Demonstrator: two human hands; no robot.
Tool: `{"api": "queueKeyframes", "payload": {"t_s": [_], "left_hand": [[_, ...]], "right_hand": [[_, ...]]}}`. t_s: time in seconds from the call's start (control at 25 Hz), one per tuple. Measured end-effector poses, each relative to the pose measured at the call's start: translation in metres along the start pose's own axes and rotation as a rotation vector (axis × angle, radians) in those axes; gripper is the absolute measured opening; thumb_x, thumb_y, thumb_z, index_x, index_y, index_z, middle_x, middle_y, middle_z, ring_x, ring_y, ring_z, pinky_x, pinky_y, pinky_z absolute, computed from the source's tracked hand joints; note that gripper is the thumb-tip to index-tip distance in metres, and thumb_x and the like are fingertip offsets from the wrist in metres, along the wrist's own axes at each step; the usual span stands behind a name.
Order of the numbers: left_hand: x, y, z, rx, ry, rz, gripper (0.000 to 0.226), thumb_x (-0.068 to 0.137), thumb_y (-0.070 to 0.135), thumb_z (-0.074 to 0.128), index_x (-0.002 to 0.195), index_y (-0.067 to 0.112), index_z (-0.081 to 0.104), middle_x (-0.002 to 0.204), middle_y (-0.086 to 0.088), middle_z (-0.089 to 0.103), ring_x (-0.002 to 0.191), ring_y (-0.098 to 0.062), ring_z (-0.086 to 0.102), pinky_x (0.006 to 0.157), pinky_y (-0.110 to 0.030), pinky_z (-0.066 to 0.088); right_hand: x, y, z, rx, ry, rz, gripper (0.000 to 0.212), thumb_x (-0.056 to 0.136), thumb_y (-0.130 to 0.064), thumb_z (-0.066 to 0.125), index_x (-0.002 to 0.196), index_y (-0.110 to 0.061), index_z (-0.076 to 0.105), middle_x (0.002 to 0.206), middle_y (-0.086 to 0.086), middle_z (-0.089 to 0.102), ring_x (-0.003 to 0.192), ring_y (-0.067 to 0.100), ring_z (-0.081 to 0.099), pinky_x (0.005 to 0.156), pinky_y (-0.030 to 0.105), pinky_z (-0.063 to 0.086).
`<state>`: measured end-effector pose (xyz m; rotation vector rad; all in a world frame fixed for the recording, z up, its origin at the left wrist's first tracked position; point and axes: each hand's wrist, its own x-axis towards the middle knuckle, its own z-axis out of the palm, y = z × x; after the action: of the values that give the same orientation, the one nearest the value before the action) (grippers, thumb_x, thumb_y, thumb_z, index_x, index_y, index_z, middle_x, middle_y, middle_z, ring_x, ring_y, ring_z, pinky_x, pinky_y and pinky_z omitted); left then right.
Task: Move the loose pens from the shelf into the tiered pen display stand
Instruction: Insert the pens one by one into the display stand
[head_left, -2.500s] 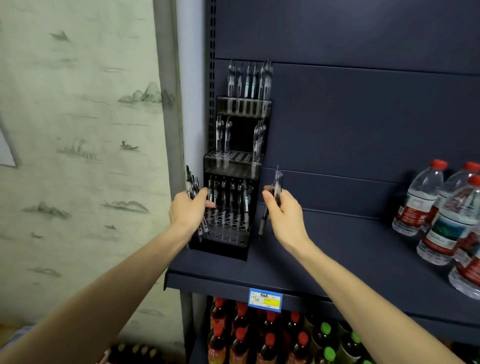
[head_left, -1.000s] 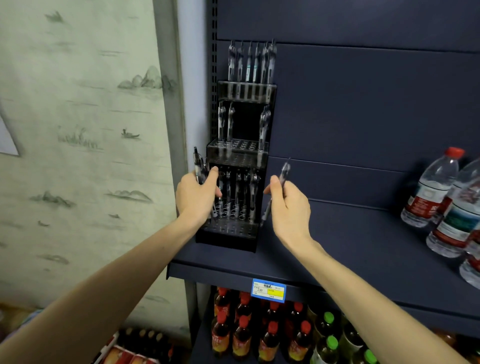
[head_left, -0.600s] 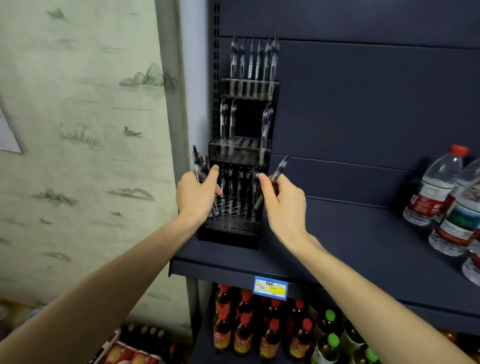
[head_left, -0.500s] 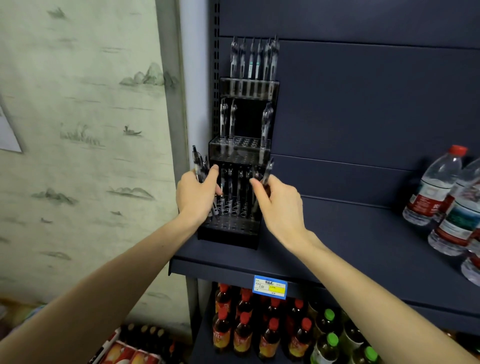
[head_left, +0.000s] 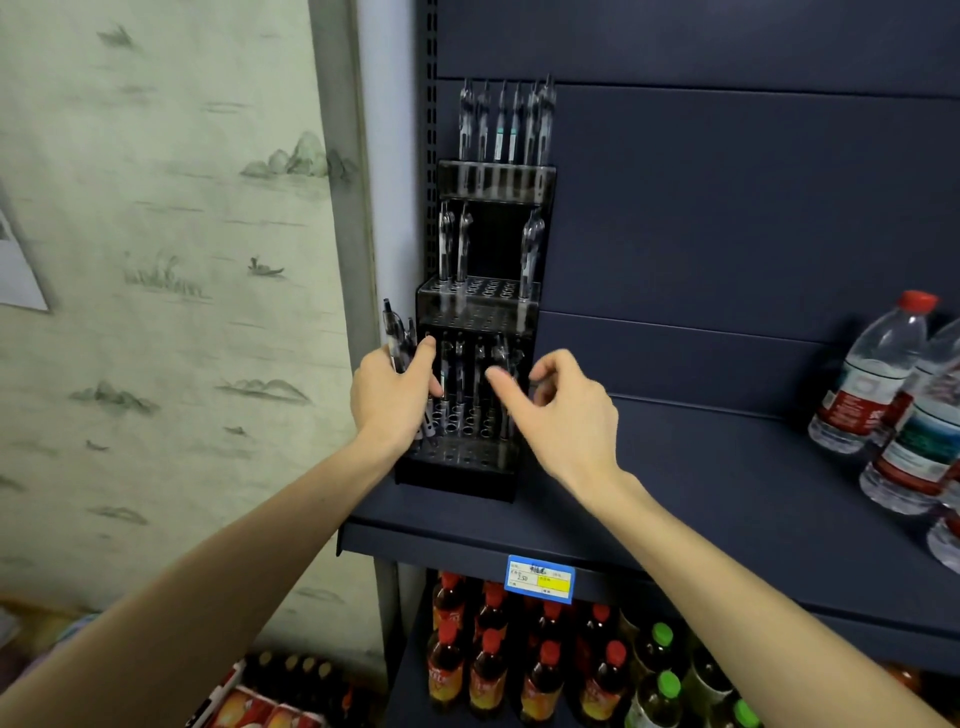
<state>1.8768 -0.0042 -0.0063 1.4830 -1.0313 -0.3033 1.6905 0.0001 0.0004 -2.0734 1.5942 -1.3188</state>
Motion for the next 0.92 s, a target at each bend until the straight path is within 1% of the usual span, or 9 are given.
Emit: {"api": "queueKeyframes", "payload": {"t_s": [0.08,0.16,0.28,0.4,0.48,0.56,0.64,0.8,0.92], "left_hand": [[0.000,-0.001,0.001,0.001,-0.008,-0.007,0.060,0.097,0.054,0.059,0.052,0.014,0.069,0.046,-0.005,0.059,0.046,-0.019,0.057,0.080,-0.041,0.056],[0.001,0.000,0.001,0.005,-0.009,-0.009,0.060,0.097,0.053,0.059,0.052,0.014,0.069,0.045,-0.004,0.059,0.043,-0.018,0.055,0.080,-0.042,0.056],[0.000,0.001,0.003,0.005,-0.007,0.004,0.060,0.097,0.053,0.059,0.052,0.014,0.069,0.047,-0.005,0.060,0.046,-0.019,0.057,0.079,-0.043,0.056],[0.000,0.001,0.002,-0.003,-0.006,0.010,0.060,0.096,0.054,0.059,0.051,0.015,0.069,0.048,-0.003,0.062,0.051,-0.022,0.062,0.080,-0.044,0.056],[0.001,0.000,0.001,-0.010,-0.012,0.007,0.060,0.095,0.054,0.059,0.051,0.015,0.069,0.050,-0.004,0.064,0.053,-0.023,0.063,0.080,-0.045,0.056],[0.001,0.000,0.000,-0.009,-0.015,0.008,0.060,0.095,0.054,0.059,0.050,0.014,0.069,0.050,-0.004,0.064,0.054,-0.023,0.064,0.080,-0.045,0.056],[0.001,-0.001,-0.002,-0.017,-0.010,0.014,0.060,0.095,0.053,0.059,0.050,0.014,0.069,0.050,-0.004,0.064,0.056,-0.024,0.065,0.080,-0.045,0.056],[0.003,-0.006,-0.004,-0.031,-0.012,0.012,0.059,0.095,0.050,0.060,0.049,0.014,0.068,0.051,-0.004,0.066,0.057,-0.025,0.065,0.081,-0.044,0.056],[0.003,-0.008,-0.003,-0.039,-0.025,0.002,0.059,0.094,0.051,0.059,0.049,0.014,0.068,0.054,-0.007,0.067,0.058,-0.027,0.066,0.080,-0.045,0.057]], "right_hand": [[0.016,-0.006,-0.002,0.126,0.057,-0.005,0.029,0.095,-0.058,0.058,0.094,-0.029,0.059,0.066,-0.009,0.061,0.064,0.005,0.058,0.063,0.031,0.040],[0.038,-0.013,-0.005,0.079,-0.005,-0.069,0.015,0.099,-0.043,0.057,0.099,-0.032,0.067,0.067,-0.013,0.060,0.069,0.006,0.057,0.065,0.029,0.039],[0.063,-0.022,-0.006,-0.049,-0.115,-0.128,0.018,0.095,-0.046,0.065,0.090,-0.033,0.075,0.066,-0.017,0.062,0.073,0.006,0.061,0.068,0.030,0.047],[0.072,-0.028,-0.008,-0.134,-0.110,-0.171,0.023,0.087,-0.052,0.073,0.083,-0.031,0.078,0.066,-0.015,0.066,0.073,0.008,0.063,0.066,0.029,0.049],[0.073,-0.030,-0.007,-0.181,-0.136,-0.186,0.016,0.086,-0.044,0.075,0.079,-0.030,0.076,0.068,-0.014,0.066,0.077,0.011,0.066,0.070,0.032,0.053],[0.074,-0.032,-0.010,-0.140,-0.155,-0.141,0.012,0.083,-0.035,0.074,0.072,-0.029,0.072,0.066,-0.015,0.065,0.077,0.011,0.068,0.076,0.036,0.057],[0.075,-0.030,-0.016,-0.049,-0.175,-0.071,0.011,0.079,-0.029,0.074,0.068,-0.026,0.071,0.061,-0.012,0.067,0.071,0.009,0.068,0.076,0.036,0.058],[0.070,-0.027,-0.028,0.081,-0.319,0.012,0.012,0.082,-0.022,0.074,0.071,-0.016,0.075,0.062,-0.006,0.073,0.050,0.011,0.063,0.060,0.033,0.058],[0.071,-0.027,-0.028,0.075,-0.313,-0.012,0.017,0.084,-0.034,0.079,0.073,-0.021,0.075,0.061,-0.006,0.072,0.046,0.007,0.059,0.061,0.033,0.058]]}}
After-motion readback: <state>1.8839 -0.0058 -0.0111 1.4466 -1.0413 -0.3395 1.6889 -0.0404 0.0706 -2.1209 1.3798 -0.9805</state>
